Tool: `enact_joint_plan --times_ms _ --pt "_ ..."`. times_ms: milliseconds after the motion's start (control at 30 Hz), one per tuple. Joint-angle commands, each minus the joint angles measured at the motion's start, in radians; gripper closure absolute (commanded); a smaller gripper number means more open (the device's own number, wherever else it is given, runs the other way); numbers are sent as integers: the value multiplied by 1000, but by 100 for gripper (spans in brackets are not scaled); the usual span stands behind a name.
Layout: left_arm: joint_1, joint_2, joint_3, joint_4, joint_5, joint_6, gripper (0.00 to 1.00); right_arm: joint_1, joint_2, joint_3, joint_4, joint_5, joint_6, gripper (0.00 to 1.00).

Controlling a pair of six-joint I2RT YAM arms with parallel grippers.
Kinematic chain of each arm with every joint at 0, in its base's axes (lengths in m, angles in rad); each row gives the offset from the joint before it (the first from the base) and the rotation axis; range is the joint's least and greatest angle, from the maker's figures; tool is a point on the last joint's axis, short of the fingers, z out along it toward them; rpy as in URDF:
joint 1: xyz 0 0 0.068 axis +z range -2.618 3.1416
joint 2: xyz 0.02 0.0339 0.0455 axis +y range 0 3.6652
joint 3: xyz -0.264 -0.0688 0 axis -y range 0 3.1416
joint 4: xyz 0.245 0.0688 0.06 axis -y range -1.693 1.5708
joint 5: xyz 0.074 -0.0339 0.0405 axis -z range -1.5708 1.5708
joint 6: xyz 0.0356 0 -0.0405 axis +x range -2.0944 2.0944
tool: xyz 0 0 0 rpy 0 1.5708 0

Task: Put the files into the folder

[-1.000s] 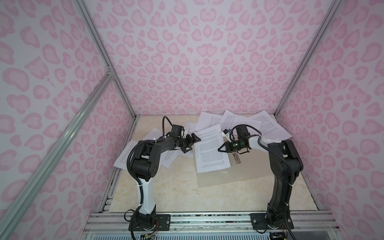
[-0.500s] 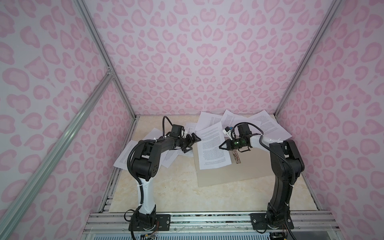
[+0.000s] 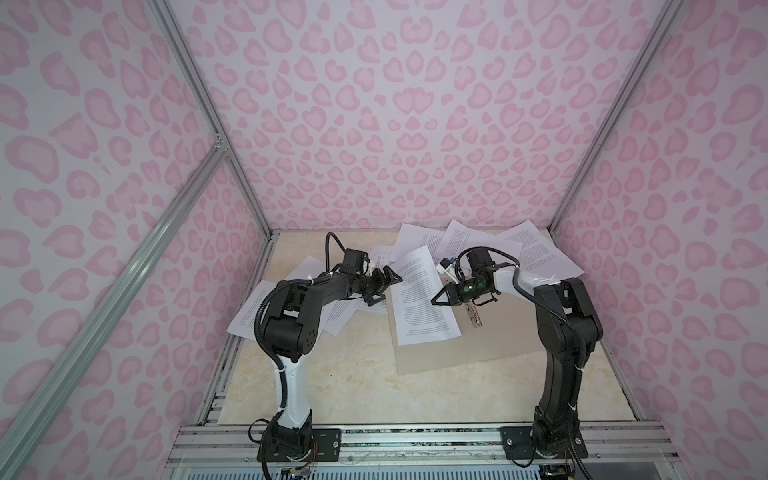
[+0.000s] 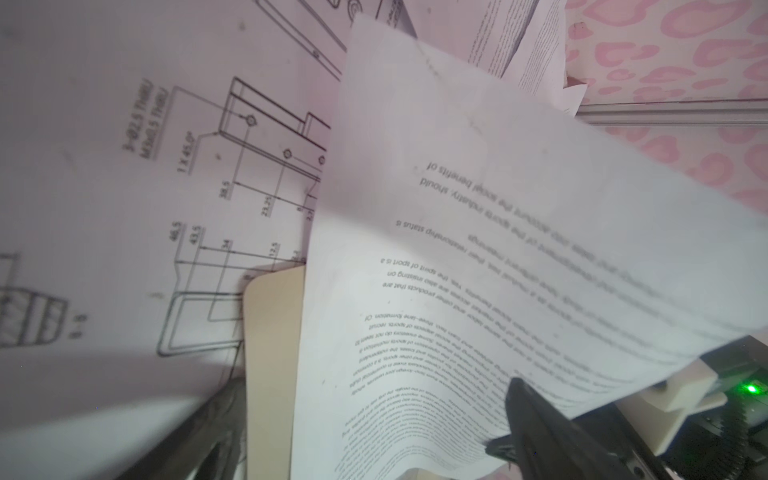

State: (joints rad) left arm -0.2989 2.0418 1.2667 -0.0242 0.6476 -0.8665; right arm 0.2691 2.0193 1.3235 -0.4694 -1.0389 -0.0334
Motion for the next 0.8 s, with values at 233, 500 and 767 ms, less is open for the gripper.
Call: enact_joint_plan --times_ms 233,500,767 --pt "-25 -144 -22 16 31 16 2 -31 -69 -118 45 124 55 100" --pt "-20 -237 -106 -20 -13 34 2 -21 -62 -147 74 114 75 100" --pt "-5 -231 -137 -10 -25 22 2 -17 -83 -214 176 72 169 100"
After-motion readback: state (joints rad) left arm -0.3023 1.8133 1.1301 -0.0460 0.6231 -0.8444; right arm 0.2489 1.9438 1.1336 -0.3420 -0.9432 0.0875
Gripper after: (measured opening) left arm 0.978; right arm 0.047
